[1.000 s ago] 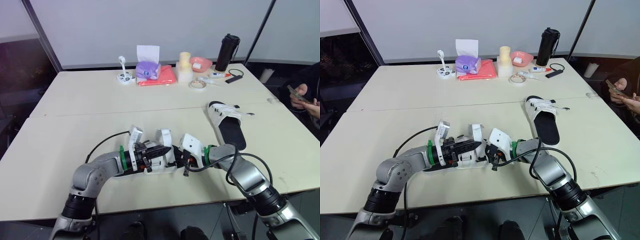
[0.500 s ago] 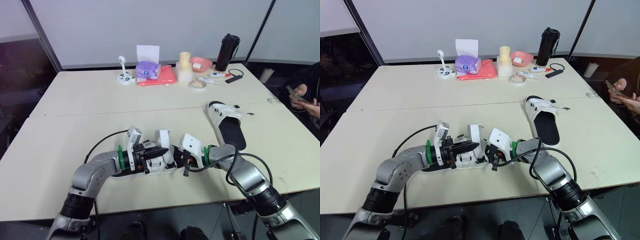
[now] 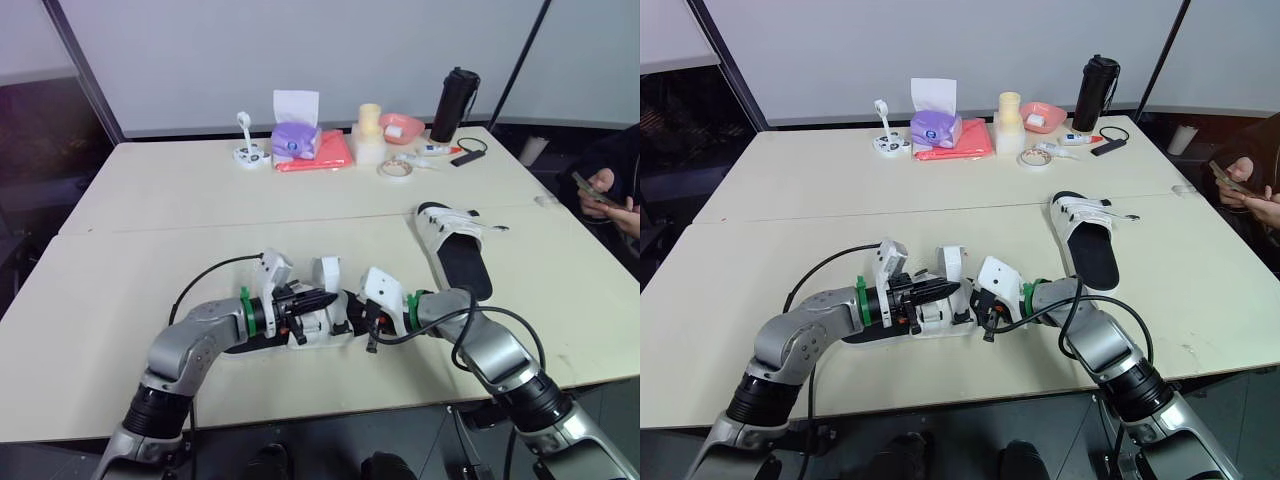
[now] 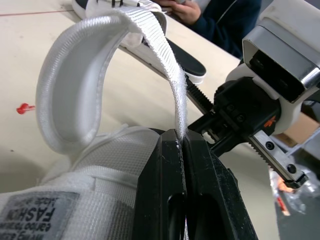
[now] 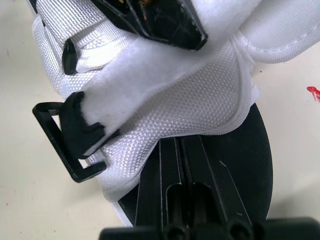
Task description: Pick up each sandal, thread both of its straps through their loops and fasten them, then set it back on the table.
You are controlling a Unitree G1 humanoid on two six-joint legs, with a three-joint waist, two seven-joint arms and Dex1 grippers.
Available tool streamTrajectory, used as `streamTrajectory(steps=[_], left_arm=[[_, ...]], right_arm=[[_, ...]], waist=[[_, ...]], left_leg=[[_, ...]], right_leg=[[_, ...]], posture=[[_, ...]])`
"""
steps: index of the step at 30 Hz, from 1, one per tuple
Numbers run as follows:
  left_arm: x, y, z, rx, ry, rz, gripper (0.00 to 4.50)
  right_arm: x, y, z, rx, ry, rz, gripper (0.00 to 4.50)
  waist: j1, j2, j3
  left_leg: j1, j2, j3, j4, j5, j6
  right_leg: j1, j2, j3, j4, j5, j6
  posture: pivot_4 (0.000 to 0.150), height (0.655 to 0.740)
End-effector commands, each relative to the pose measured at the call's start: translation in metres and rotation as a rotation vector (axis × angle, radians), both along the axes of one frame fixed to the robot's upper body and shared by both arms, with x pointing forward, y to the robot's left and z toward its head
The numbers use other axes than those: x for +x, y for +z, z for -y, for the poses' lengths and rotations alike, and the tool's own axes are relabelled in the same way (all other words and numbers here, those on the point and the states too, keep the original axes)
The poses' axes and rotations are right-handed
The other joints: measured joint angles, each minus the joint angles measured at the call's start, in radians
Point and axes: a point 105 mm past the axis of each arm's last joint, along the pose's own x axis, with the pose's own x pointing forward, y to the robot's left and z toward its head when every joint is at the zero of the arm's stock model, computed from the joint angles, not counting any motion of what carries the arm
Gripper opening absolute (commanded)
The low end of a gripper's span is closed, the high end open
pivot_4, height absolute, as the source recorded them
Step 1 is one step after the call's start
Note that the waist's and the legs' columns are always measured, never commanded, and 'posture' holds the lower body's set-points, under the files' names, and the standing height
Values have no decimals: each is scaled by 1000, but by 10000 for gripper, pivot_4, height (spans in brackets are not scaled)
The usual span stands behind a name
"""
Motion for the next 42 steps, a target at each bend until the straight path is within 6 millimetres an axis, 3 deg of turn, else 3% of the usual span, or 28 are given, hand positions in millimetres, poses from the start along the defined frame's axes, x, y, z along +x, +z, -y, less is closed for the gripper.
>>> streamTrajectory(steps=[1, 16, 32, 42], left_arm=[[-1, 13, 1, 26, 9, 63, 198], [-3, 35, 12, -10, 8, 25, 198], [-2, 13, 3, 18, 51, -271, 198], [2, 24, 6, -21, 51, -313, 198]], right_arm=[[-6, -35, 13, -96, -55, -102, 0], [-8, -38, 12, -100, -56, -106, 0], [-7, -40, 12, -107, -63, -99, 0], [-6, -41, 11, -108, -67, -96, 0]], waist=[[0, 0, 0], [0, -1, 0], [-2, -1, 1], [-3, -1, 1]], left_leg=[[0, 0, 0, 0, 0, 0], [0, 0, 0, 0, 1, 1], [0, -1, 1, 0, 1, 2], [0, -1, 1, 0, 1, 1]], right_leg=[[0, 0, 0, 0, 0, 0], [1, 0, 0, 0, 0, 0], [1, 1, -1, 0, 0, 1], [1, 1, -1, 1, 1, 1]], posture=[[1500, 7400], [1500, 7400], [1500, 7400], [1500, 7400]])
